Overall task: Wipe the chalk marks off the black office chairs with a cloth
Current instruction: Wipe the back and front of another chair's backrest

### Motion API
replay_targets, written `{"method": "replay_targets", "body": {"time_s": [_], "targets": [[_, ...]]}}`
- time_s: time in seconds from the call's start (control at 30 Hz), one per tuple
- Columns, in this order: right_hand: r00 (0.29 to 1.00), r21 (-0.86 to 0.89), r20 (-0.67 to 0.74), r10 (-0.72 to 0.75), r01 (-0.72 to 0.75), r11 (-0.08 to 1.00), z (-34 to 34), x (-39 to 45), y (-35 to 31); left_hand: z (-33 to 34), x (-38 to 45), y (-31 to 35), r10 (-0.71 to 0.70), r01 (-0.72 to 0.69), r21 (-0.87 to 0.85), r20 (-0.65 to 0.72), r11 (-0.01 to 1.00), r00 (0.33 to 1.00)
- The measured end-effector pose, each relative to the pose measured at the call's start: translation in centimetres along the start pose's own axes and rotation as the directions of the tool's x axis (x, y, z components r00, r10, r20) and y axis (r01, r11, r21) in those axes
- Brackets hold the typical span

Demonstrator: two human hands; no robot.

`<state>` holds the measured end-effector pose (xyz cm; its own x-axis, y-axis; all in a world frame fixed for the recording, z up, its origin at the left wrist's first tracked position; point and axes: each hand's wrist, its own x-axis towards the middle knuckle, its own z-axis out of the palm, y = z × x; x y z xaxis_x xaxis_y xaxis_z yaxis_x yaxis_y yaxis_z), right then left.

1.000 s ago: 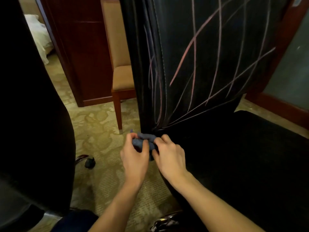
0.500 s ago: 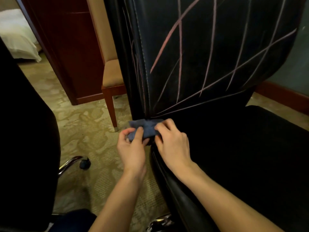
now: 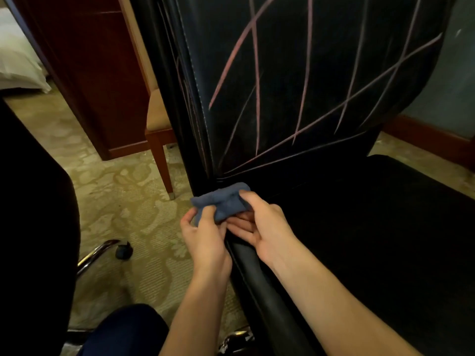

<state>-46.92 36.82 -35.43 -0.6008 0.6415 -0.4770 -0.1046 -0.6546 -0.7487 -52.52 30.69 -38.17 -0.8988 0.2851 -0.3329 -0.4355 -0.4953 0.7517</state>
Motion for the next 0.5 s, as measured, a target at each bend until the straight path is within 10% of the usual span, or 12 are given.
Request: {"method": "replay_targets", "body": {"time_s": [0.27, 0.5], "targets": [[0.946, -0.060, 0.039, -0.321, 0.323, 0.944, -1.0, -0.6, 1.7, -2.3, -0.8, 0.4, 0.203, -0.286, 0.242, 0.319, 0.927, 0.926], [0.901, -0.187, 0.211, -0.378, 0.417, 0.889, -3.3, -1.7, 0.9, -4.4, -0.2, 1.2, 0.031, -0.233, 0.330, 0.518, 0.915, 0.855]]}}
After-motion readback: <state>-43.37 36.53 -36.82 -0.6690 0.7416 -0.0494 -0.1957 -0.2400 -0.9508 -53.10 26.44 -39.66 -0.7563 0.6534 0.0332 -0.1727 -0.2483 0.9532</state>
